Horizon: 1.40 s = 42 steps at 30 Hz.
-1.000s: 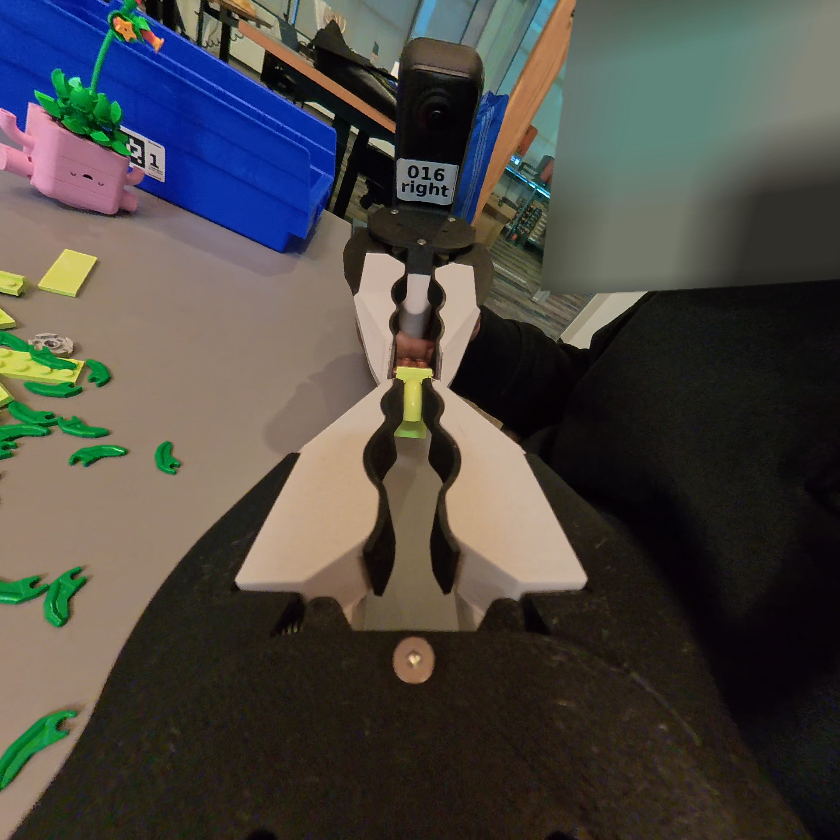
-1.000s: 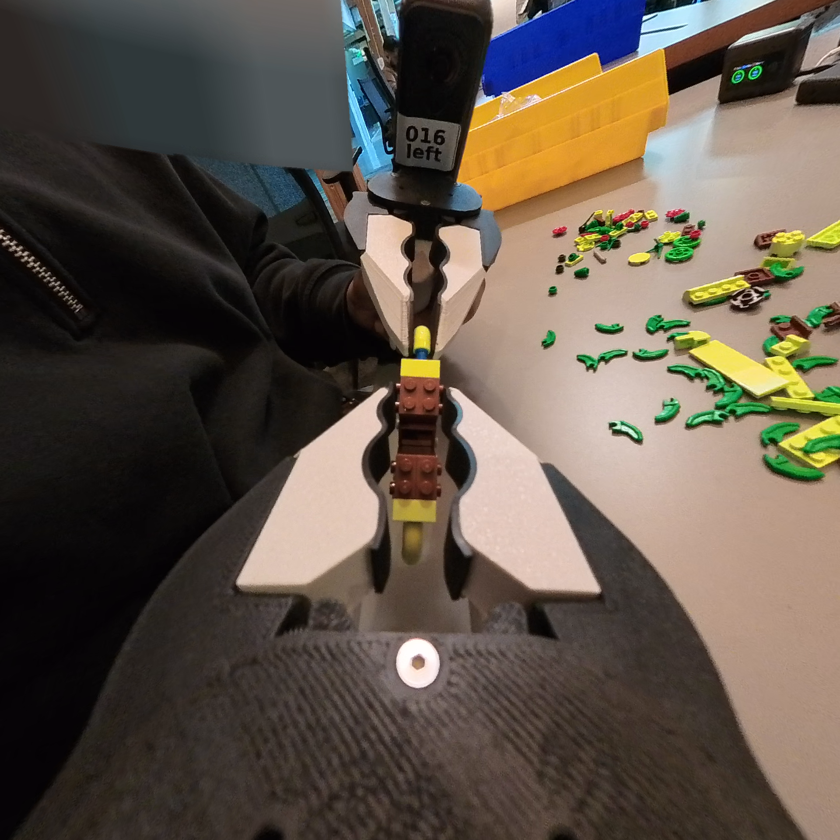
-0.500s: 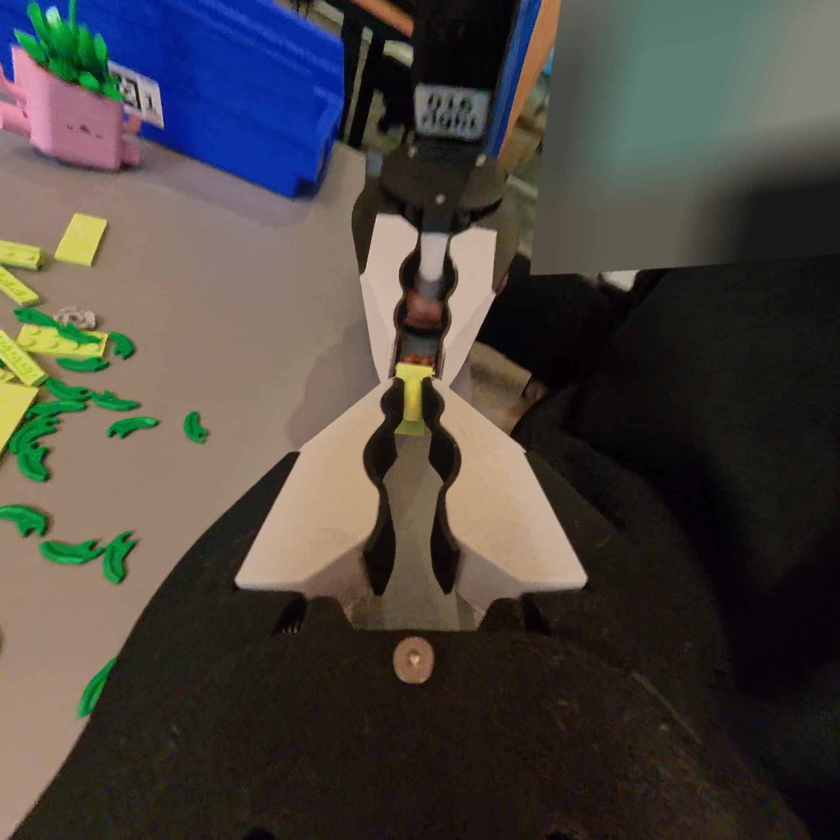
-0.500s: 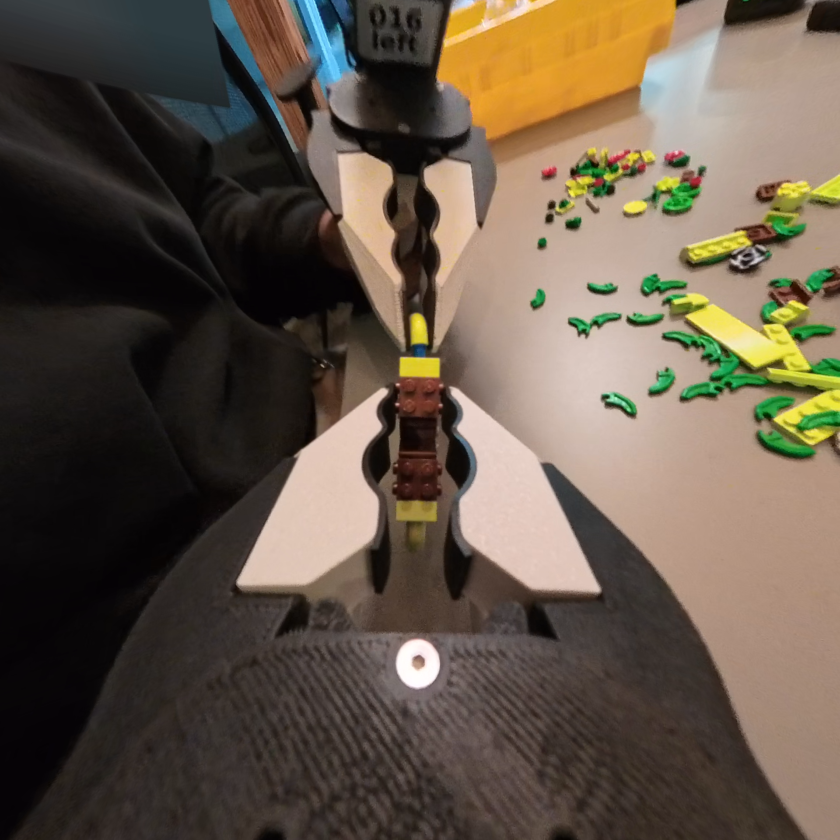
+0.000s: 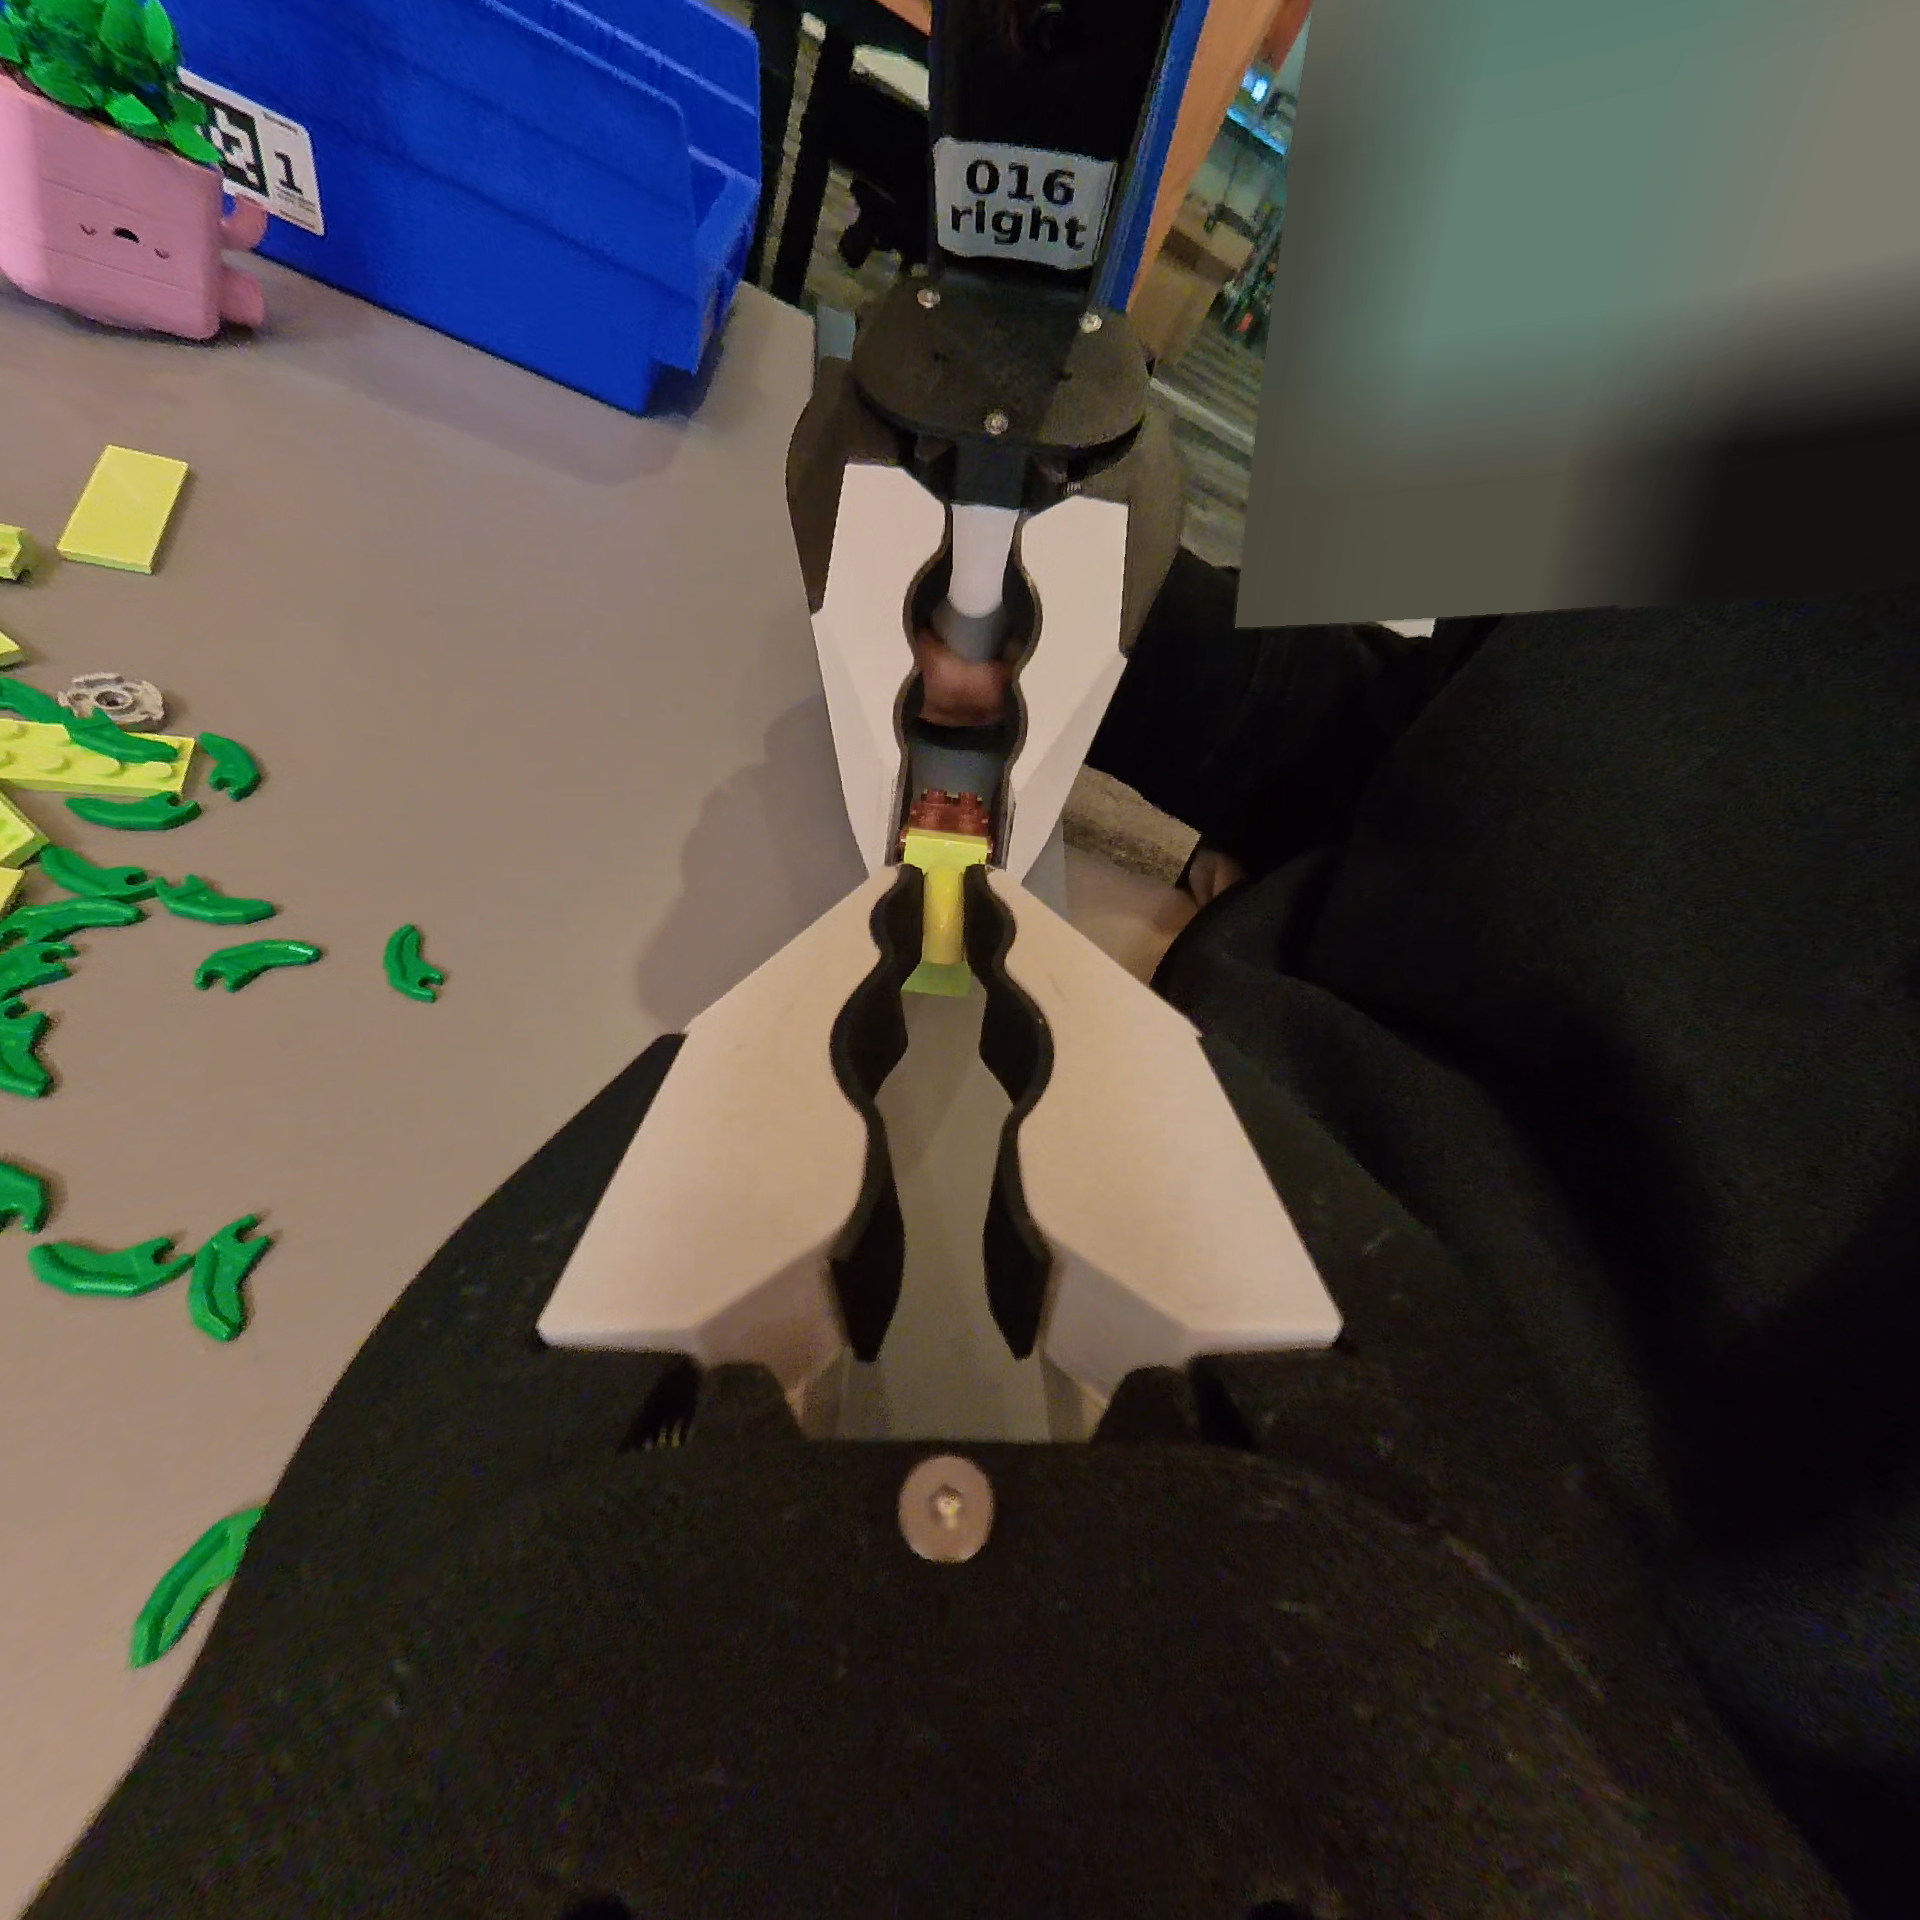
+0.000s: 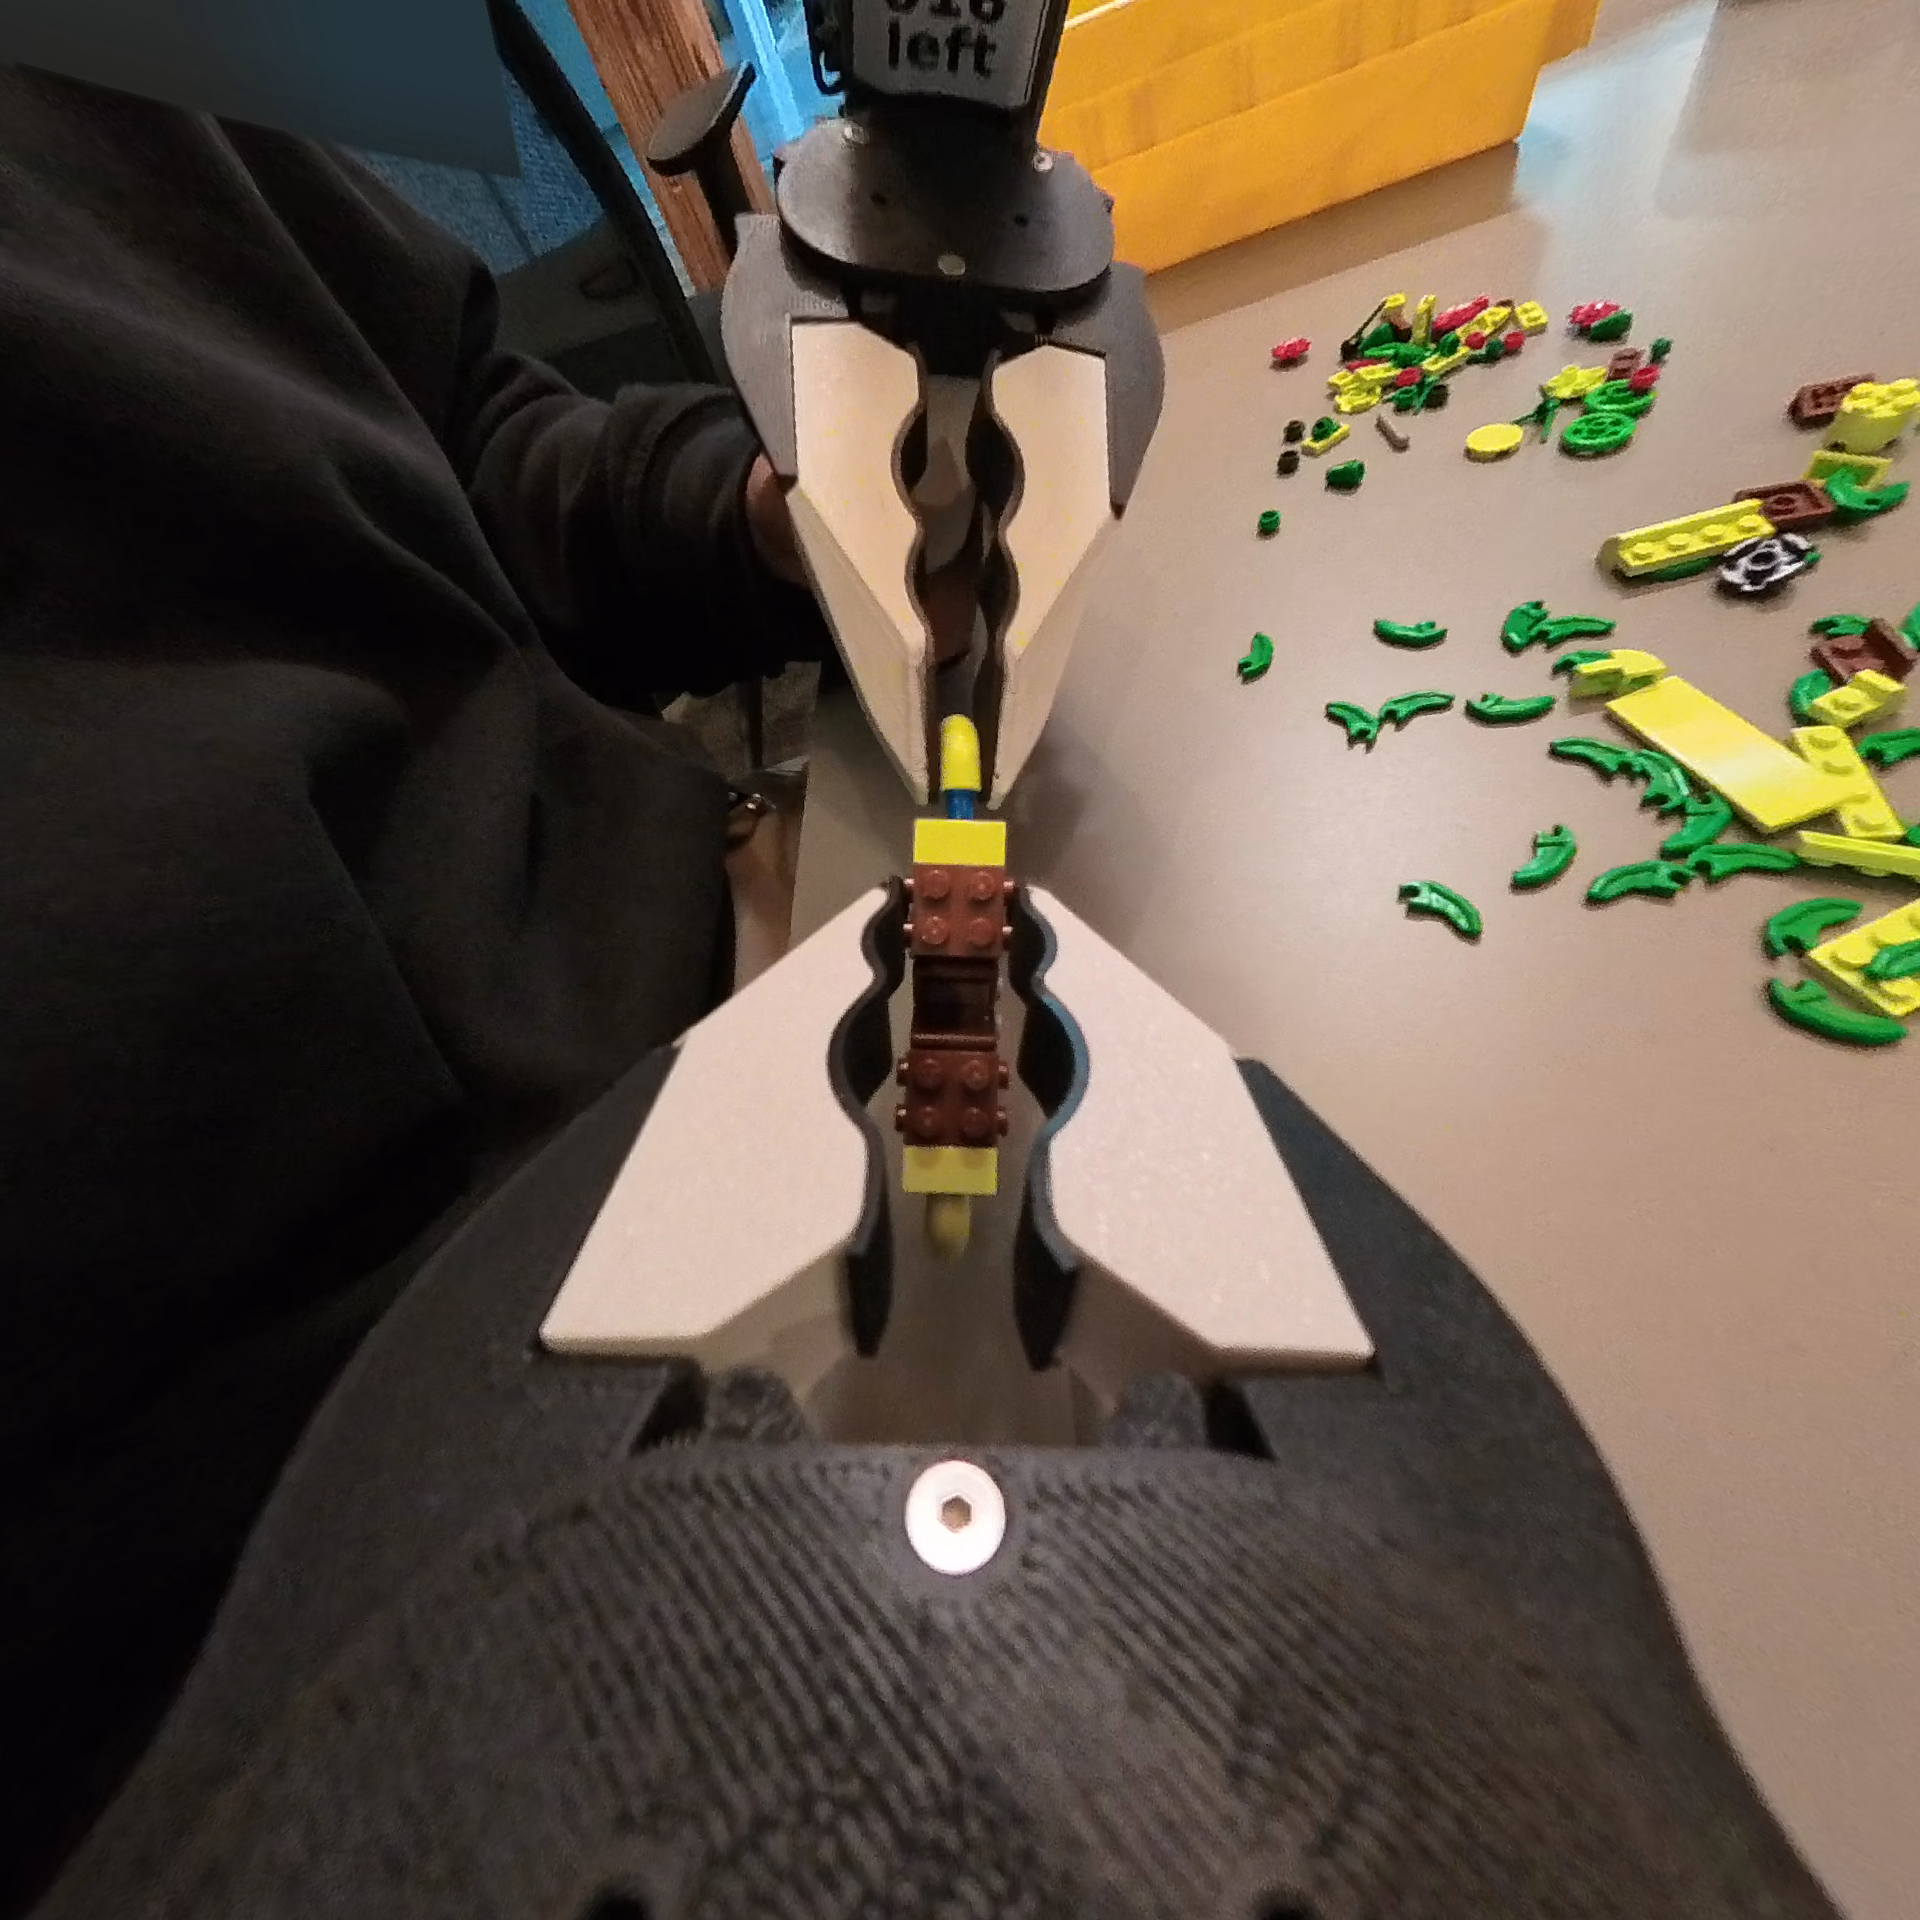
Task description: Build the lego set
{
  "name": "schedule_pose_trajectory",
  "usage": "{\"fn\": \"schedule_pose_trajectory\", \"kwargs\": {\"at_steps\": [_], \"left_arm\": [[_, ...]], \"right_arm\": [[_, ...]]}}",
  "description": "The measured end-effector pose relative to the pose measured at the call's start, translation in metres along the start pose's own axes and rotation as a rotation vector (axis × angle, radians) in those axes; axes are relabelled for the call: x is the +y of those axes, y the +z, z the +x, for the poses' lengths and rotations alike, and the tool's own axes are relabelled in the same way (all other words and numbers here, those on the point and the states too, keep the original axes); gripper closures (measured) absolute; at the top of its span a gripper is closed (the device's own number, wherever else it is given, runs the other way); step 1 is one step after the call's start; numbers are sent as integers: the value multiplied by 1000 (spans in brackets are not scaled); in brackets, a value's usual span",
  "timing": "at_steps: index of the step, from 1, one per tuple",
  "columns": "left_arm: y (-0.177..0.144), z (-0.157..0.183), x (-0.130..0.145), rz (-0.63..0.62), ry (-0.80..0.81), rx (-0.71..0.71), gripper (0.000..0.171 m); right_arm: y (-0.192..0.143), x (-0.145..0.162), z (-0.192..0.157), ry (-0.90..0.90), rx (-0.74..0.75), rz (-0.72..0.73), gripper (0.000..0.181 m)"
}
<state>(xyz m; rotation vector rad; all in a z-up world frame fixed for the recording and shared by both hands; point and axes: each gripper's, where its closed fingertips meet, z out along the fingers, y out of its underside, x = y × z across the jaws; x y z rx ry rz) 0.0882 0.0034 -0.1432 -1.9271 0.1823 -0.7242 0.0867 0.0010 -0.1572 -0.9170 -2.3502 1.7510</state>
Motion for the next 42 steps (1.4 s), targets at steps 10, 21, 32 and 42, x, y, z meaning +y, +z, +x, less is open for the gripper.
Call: {"fn": "schedule_pose_trajectory", "kwargs": {"at_steps": [10, 21, 32, 42], "left_arm": [[5, 1, 2, -10, 55, -25, 165], [0, -14, -2, 47, 71, -95, 136], [-5, -20, 6, 0, 11, -68, 129], [-2, -26, 14, -58, -25, -78, 136]], "right_arm": [[1, 3, -2, -3, -11, -18, 164], [-2, 3, 12, -13, 81, -17, 164], [6, 28, 30, -172, 271, -224, 163], [-5, 20, 30, -205, 295, -142, 141]]}}
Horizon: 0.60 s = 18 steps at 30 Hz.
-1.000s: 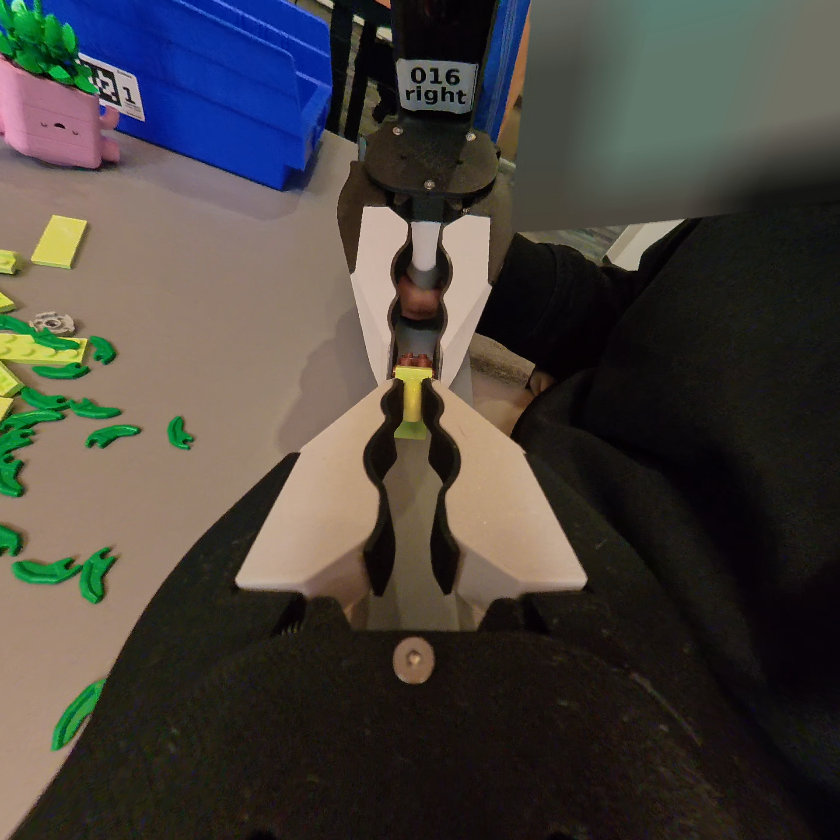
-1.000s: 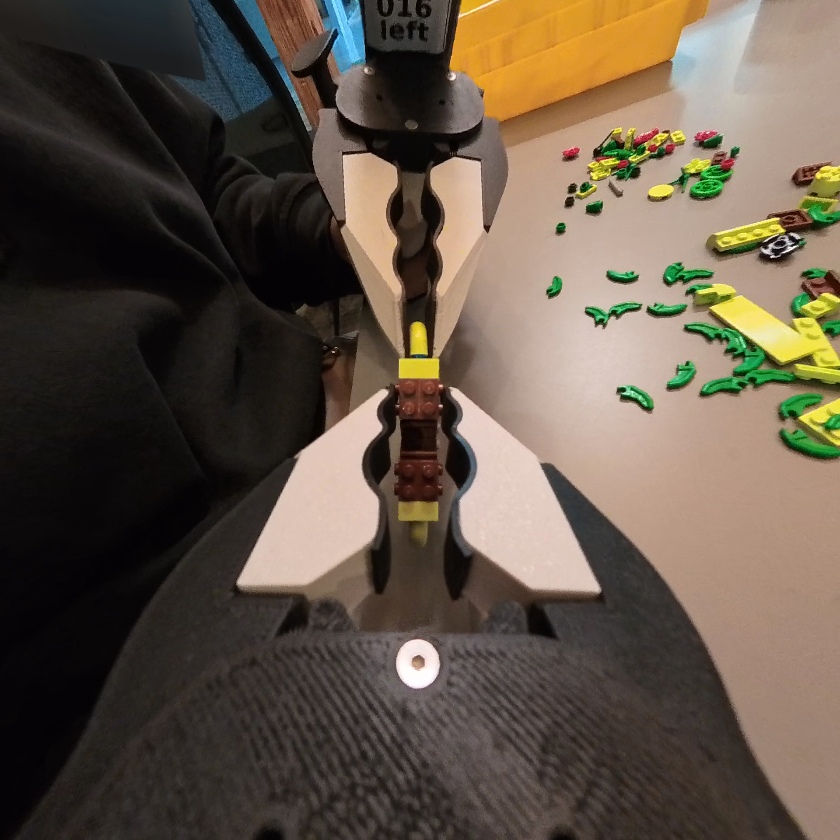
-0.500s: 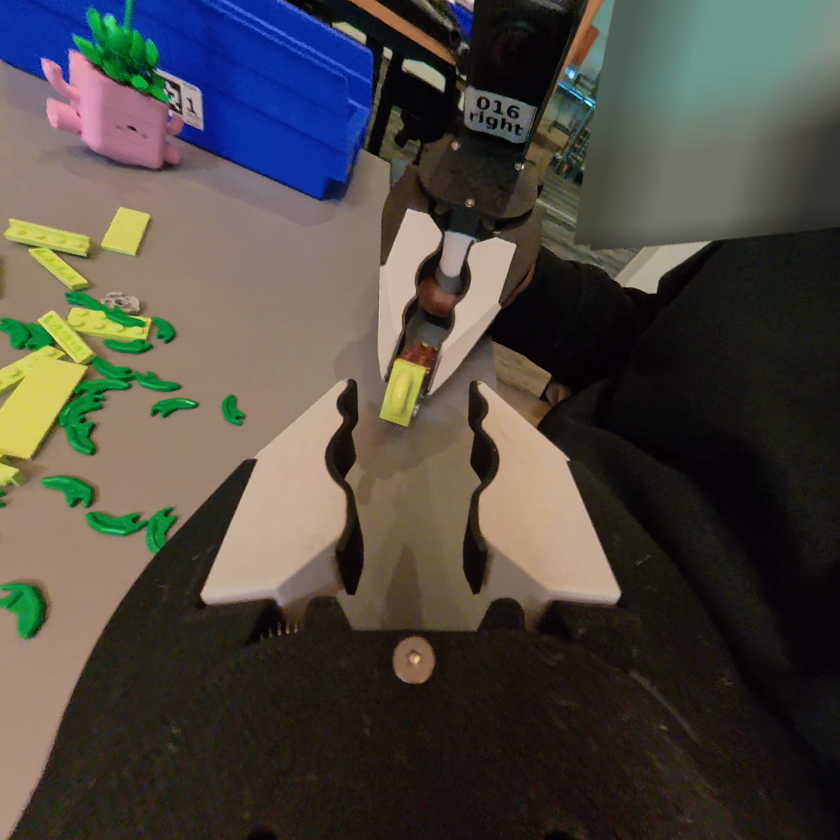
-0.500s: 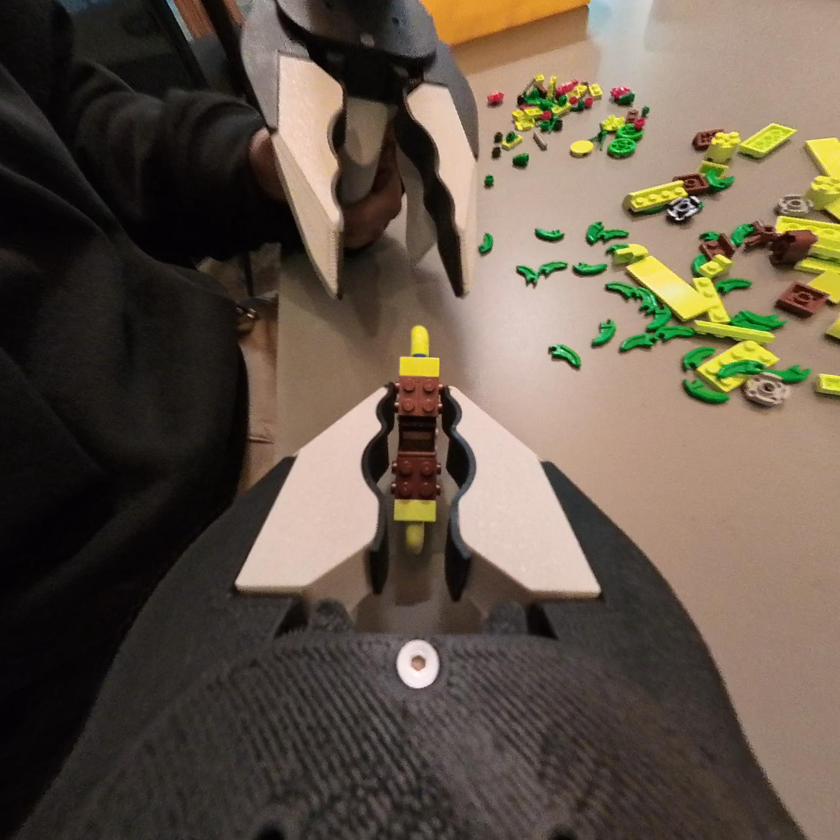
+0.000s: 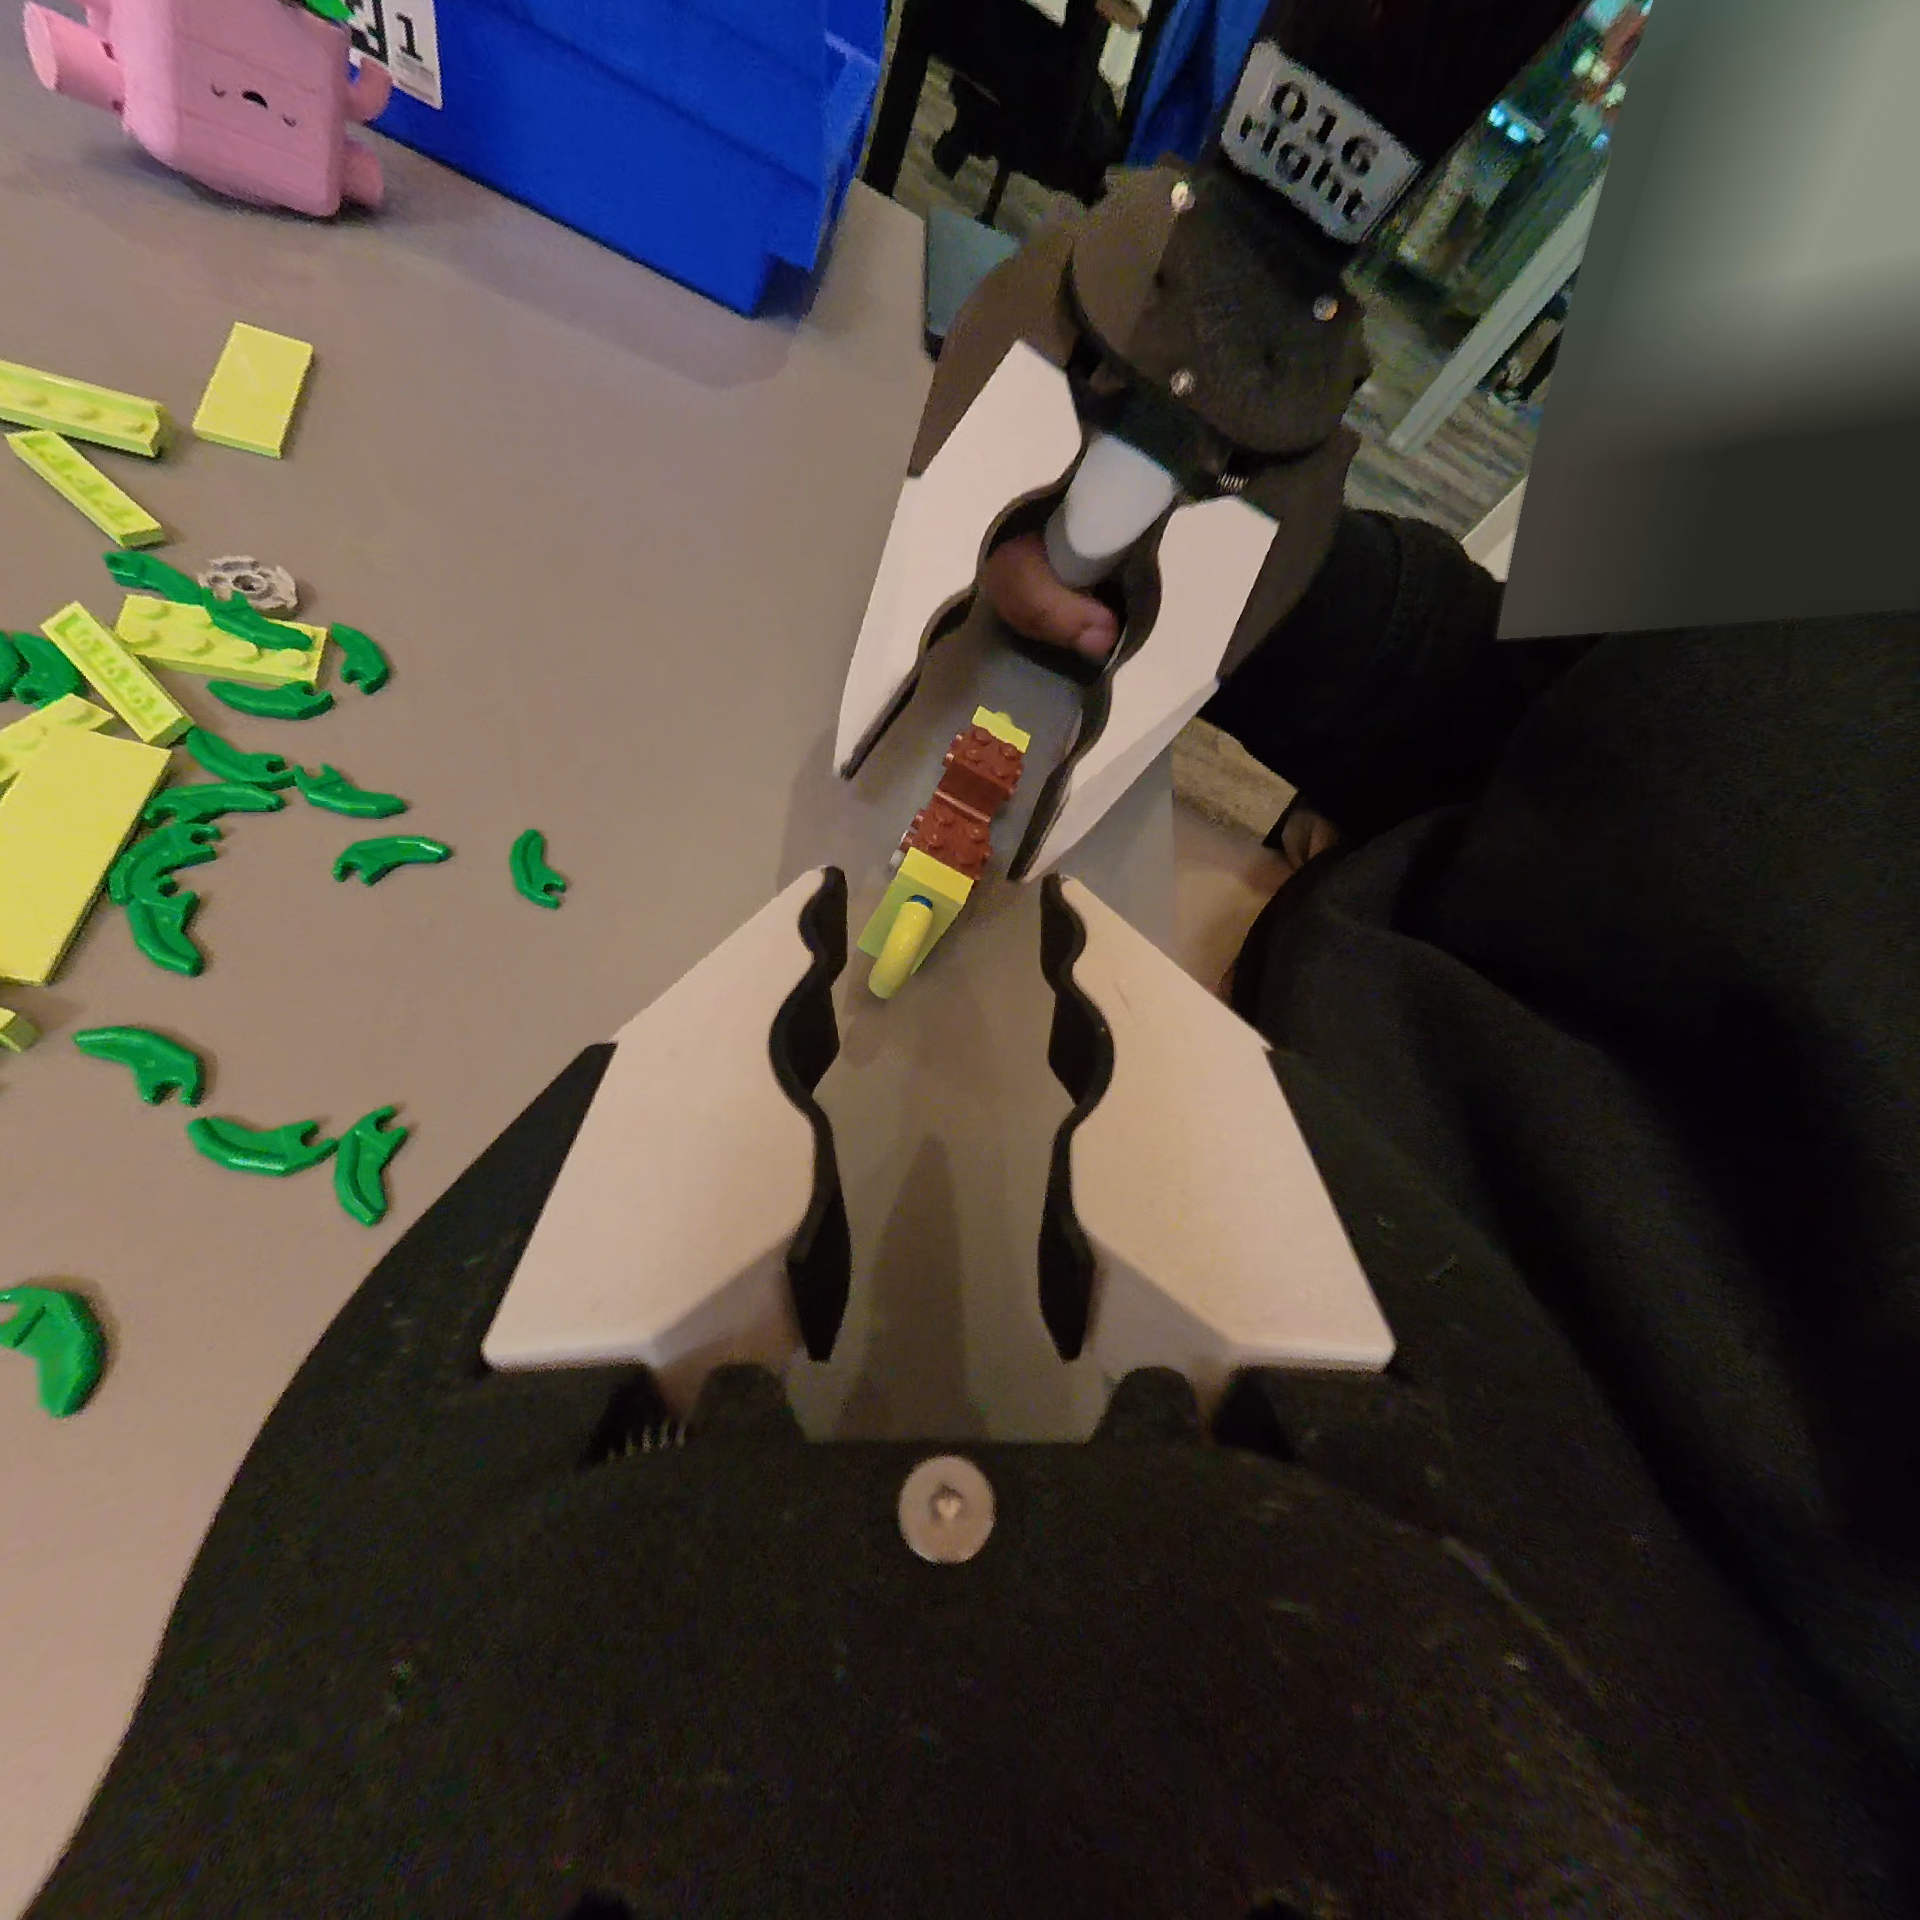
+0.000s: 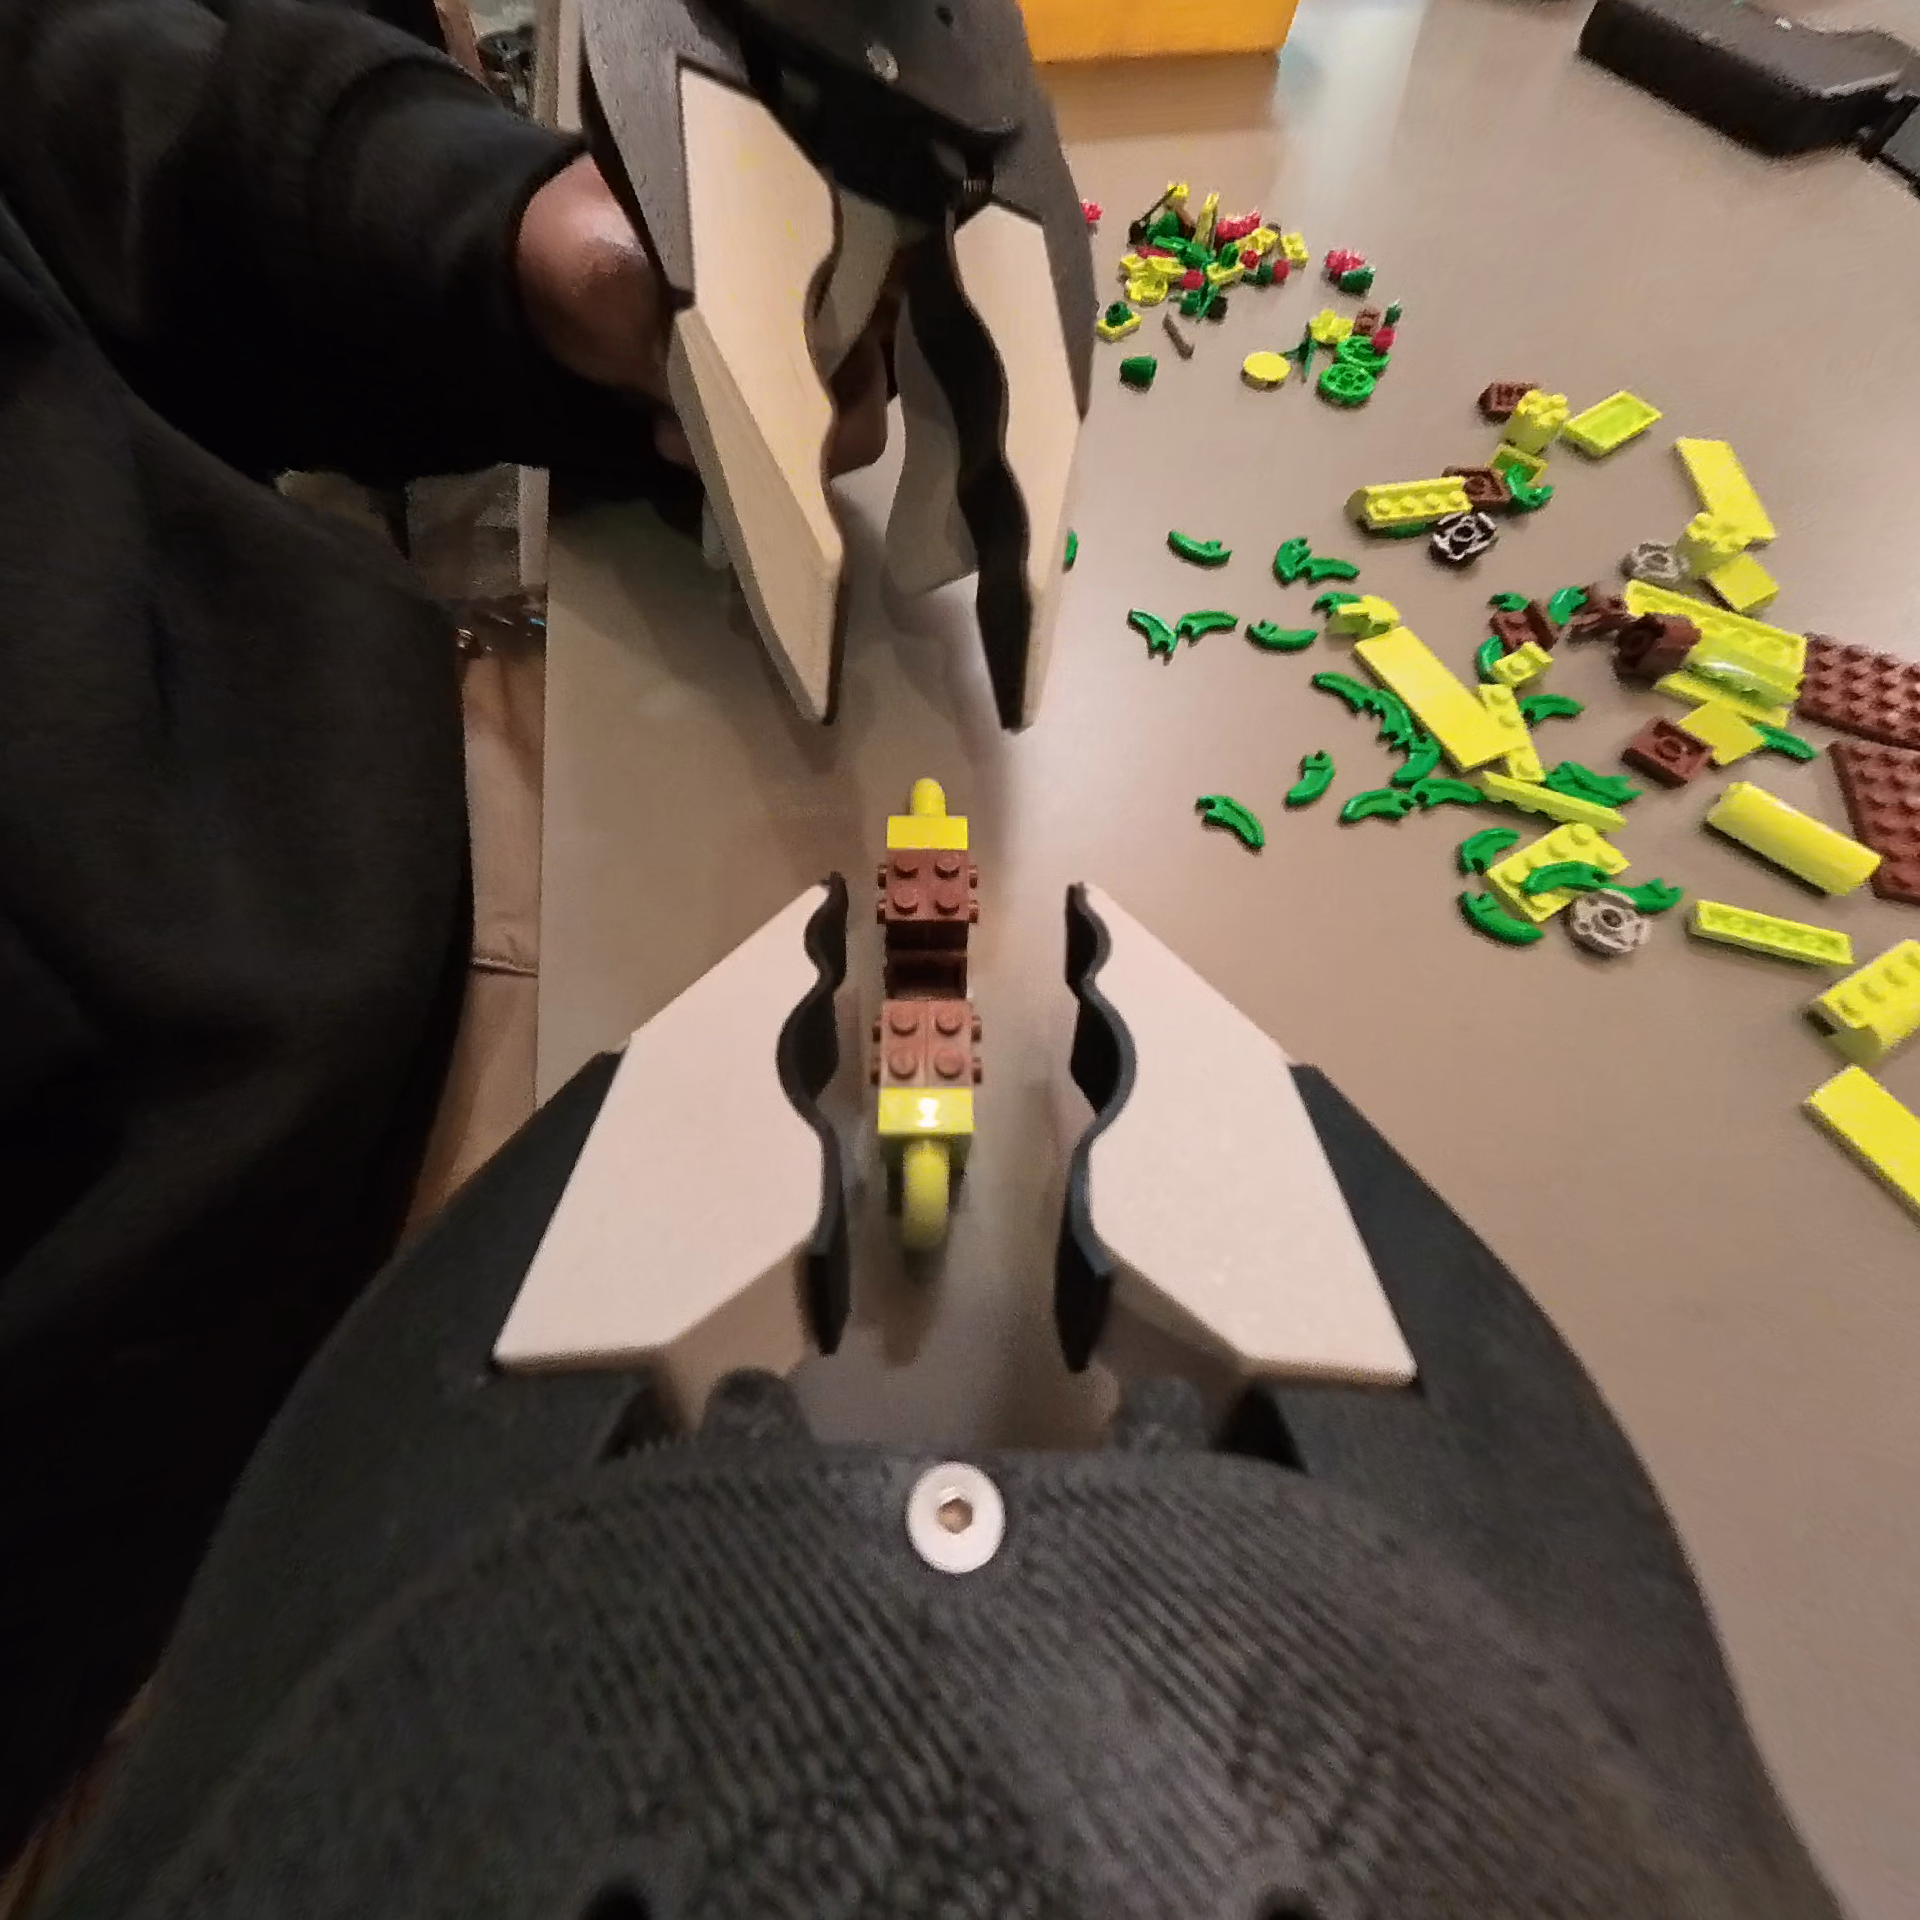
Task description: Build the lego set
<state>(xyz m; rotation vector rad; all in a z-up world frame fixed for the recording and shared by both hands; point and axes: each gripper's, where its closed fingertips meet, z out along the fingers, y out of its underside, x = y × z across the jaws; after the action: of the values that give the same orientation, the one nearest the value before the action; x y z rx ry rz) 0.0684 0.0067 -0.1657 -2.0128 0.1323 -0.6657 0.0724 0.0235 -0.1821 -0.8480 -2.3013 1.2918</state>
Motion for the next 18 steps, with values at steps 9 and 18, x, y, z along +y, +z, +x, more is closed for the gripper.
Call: {"fn": "schedule_pose_trajectory", "kwargs": {"at_steps": [9, 18], "left_arm": [[6, 1, 9, -71, 37, -14, 171], [10, -5, 14, -113, 33, -60, 155]], "right_arm": [[2, 1, -4, -43, 14, -12, 143], [9, 0, -4, -54, 25, -28, 154]]}}
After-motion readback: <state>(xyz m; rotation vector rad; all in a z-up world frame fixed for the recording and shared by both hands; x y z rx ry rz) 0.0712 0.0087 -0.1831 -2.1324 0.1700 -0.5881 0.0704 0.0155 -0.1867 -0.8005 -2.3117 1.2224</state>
